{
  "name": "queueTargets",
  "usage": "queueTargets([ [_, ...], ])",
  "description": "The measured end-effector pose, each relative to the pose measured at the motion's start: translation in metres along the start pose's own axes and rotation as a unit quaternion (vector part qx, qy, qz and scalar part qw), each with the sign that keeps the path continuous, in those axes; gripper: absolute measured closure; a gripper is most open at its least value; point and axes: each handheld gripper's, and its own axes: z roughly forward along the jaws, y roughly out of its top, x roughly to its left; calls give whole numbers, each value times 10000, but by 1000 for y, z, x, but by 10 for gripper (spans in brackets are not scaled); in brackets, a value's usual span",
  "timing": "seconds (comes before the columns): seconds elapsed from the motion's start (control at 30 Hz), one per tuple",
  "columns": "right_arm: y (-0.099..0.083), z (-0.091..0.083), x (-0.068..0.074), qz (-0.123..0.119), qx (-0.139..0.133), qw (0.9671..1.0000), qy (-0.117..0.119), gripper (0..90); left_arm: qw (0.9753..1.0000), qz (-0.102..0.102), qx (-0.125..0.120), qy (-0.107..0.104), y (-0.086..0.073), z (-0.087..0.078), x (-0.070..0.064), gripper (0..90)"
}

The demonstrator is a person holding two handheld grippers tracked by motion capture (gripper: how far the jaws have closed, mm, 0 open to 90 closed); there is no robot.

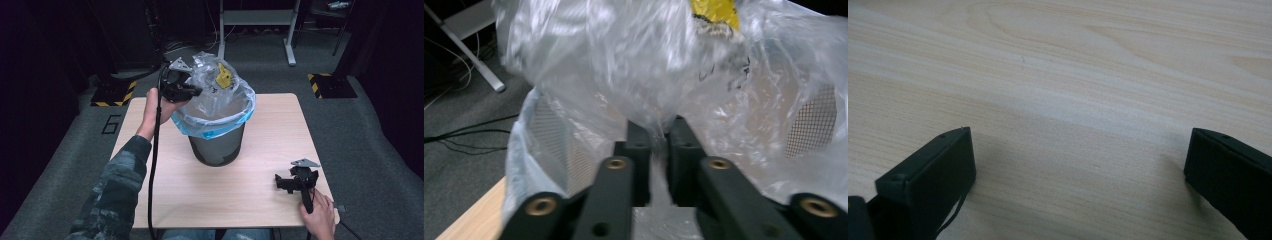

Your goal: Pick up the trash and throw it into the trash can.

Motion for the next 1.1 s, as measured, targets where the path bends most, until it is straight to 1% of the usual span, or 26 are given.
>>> queueTargets([
  [0.03,0,0,0,3,-1,10000,0,0,9999,-40,102,54,2,4,-2,637],
  [0.07,0,0,0,3,-1,10000,0,0,9999,-40,102,54,2,4,-2,572],
  [0.1,0,0,0,1,0,10000,-1,0,9999,-94,123,37,3,5,-4,478],
  [0.17,0,0,0,2,-1,10000,2,0,9998,-118,160,70,2,5,-4,382],
  [0.2,0,0,0,2,-1,10000,2,0,9998,-118,160,70,2,5,-4,335],
  [0.23,0,0,0,-1,1,10000,0,0,9997,-135,195,18,1,5,-4,294],
  [0.3,0,0,0,-3,2,10000,4,0,9998,-126,164,-16,-1,2,-5,231],
  [0.4,0,0,0,-2,1,10000,3,0,9998,-116,152,-29,-5,-2,-6,161],
  [0.43,0,0,0,-3,1,10000,3,0,9998,-140,134,15,-10,-5,-6,149],
  [0.47,0,0,0,-3,1,10000,3,0,9998,-140,134,15,-10,-5,-6,146],
  [0.5,0,0,0,-2,2,10000,4,0,9998,-184,61,-34,-17,-11,-5,140],
  [0.57,0,0,0,-3,3,10000,4,0,9997,-241,-9,-2,-24,-15,-5,128],
  [0.6,0,0,0,-3,3,10000,4,0,9997,-241,-9,-2,-24,-15,-5,111],
  [0.63,0,0,0,-5,2,10000,5,0,9996,-277,-63,-14,-28,-18,-5,111],
  [0.7,0,0,0,-7,3,10000,5,0,9993,-323,-175,-12,-37,-26,-5,65],
  [0.73,0,0,0,-7,3,10000,5,0,9993,-323,-175,-12,-37,-26,-5,50],
  [0.77,0,0,0,-9,3,10000,4,0,9992,-346,-215,7,-41,-29,-4,50],
  [0.83,0,0,0,-5,2,10000,6,0,9990,-375,-243,-5,-46,-33,-3,18],
  [0.87,0,0,0,-26,9,10000,-2,0,9989,-393,-269,22,-53,-36,-2,17],
  [0.93,0,0,0,-25,11,10000,-2,0,9989,-387,-274,24,-56,-37,-2,17],
  [0.97,0,0,0,-25,10,10000,-2,0,9987,-432,-281,61,-66,-40,-1,14],
  [1.03,0,0,0,-26,10,10000,-1,0,9988,-369,-274,156,-73,-41,-1,6],
  [1.07,0,0,0,-26,10,10000,-1,0,9988,-369,-274,156,-73,-41,-1,2],
  [1.1,0,0,-1,-31,10,10000,1,0,9990,-311,-259,214,-78,-42,-2,1],
])
